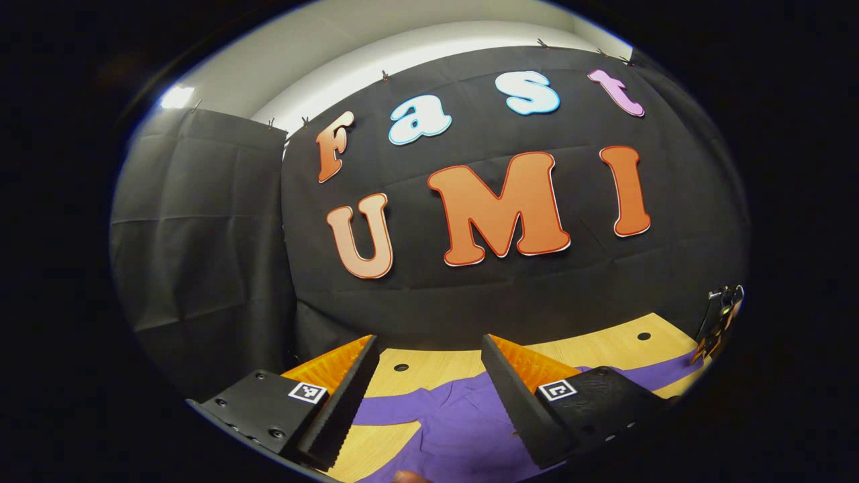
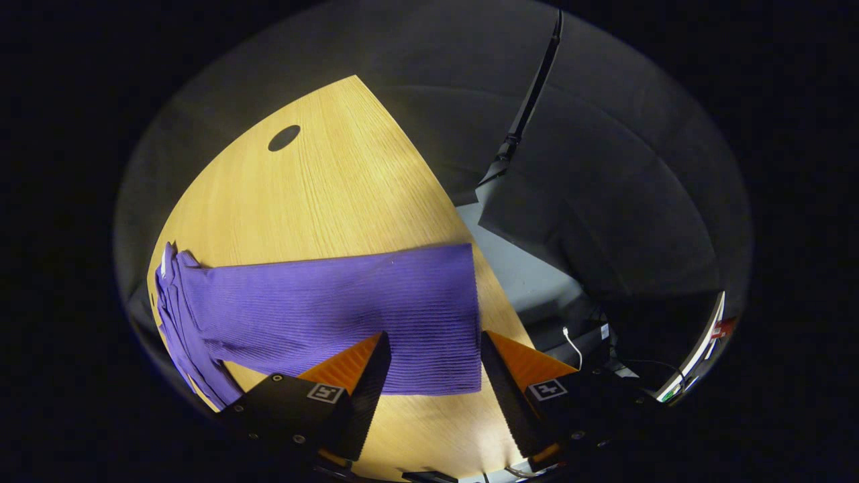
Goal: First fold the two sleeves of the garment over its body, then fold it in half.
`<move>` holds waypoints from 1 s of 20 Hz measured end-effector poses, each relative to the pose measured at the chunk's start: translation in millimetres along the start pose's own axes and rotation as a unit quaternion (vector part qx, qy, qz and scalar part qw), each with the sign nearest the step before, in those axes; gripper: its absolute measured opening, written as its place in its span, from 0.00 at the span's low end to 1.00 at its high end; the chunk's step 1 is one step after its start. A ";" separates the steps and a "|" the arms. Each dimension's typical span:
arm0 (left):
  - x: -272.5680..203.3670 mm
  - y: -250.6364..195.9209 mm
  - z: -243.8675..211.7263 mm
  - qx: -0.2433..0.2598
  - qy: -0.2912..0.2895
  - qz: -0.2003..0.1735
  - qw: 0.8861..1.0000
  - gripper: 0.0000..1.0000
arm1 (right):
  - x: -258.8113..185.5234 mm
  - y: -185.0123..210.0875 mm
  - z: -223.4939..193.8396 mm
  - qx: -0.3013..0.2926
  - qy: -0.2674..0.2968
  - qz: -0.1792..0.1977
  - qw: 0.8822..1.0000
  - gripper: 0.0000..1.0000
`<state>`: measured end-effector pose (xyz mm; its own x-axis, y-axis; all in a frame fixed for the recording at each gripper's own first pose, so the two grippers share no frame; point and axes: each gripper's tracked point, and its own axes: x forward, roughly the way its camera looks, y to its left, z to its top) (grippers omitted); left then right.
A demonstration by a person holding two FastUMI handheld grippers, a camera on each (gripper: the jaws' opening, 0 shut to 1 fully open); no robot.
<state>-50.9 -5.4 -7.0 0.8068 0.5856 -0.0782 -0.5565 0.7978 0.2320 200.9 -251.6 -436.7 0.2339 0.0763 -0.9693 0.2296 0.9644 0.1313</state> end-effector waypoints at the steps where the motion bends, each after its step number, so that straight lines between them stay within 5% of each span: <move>1: -0.5 -0.8 1.9 0.003 -0.002 0.000 1.000 0.99 | -1.0 -2.0 4.2 0.003 -0.009 -0.002 1.000 0.79; 2: -2.8 -2.0 4.3 0.006 -0.004 0.000 1.000 1.00 | 3.5 -3.6 5.3 0.004 -0.010 -0.008 1.000 0.84; 7: -9.3 -5.6 0.5 0.000 -0.003 -0.004 1.000 0.98 | 0.2 -3.8 4.7 0.025 -0.018 -0.015 0.999 0.20; 9: -13.0 -1.7 -2.5 -0.001 -0.004 -0.006 1.000 1.00 | -2.2 5.5 0.8 0.038 -0.007 0.018 0.999 0.08; 20: 9.2 52.5 -20.2 -0.029 -0.020 -0.044 0.998 1.00 | -134.2 69.1 1.1 0.008 -0.112 0.059 0.992 0.04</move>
<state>-76.6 44.8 -15.2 0.8595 0.5080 -0.0568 -0.4933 0.8533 0.1689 186.5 -195.5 -297.3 0.4642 0.1293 -0.8762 0.2014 0.9480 0.2466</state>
